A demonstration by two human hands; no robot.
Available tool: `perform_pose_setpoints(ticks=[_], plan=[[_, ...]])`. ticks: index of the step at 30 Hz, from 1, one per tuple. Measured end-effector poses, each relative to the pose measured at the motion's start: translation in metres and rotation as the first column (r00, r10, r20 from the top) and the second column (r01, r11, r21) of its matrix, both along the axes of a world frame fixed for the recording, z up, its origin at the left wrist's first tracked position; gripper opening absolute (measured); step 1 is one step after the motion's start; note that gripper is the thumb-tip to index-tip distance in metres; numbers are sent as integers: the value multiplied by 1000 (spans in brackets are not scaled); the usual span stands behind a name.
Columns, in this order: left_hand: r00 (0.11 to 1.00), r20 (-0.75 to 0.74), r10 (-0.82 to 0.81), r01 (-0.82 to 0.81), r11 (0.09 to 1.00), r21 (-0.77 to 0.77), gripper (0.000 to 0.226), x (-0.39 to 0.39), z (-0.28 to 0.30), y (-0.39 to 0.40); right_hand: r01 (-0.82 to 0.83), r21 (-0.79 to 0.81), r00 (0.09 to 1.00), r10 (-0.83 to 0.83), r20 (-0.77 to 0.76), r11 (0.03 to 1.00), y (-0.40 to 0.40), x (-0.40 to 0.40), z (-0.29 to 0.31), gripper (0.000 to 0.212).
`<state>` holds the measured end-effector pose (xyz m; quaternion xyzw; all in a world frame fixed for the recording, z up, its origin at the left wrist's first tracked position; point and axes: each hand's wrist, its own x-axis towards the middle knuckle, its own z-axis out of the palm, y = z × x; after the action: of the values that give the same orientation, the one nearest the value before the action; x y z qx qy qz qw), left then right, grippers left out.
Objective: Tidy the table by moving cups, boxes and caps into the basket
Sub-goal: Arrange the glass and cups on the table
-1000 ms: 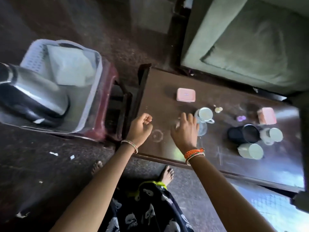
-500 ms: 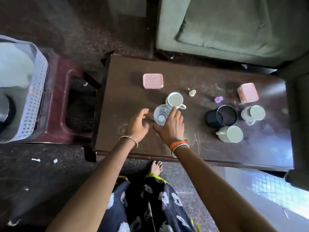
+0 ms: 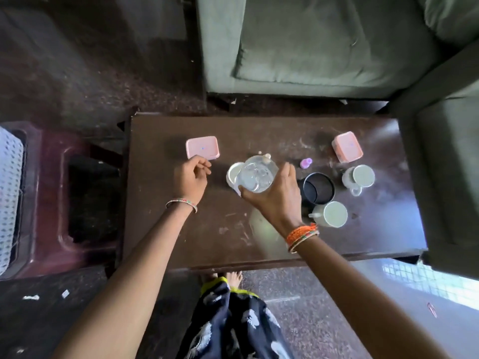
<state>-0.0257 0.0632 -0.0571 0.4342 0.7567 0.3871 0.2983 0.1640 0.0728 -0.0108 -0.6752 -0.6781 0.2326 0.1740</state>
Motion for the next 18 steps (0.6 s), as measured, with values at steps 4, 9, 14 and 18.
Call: perform_pose_setpoints(ticks=[4,9,14,18], plan=[[999,-6,-37,38,999,20,30,20,0,42,-25,42,999,26,-23,999,69,17,18,79],[986,-69,-151,149,988,-31,33,32,-15,78,-75,-2,997,75,0,997,148,25,-5,79],[978,-79,-192,184,978,-94,38,25,-22,95,-149,-83,989,151,13,985,183,19,-47,82],[982,-75,-171,162,980,-114,40,26,-20,100,-185,-115,982,188,16,976,185,16,-69,84]])
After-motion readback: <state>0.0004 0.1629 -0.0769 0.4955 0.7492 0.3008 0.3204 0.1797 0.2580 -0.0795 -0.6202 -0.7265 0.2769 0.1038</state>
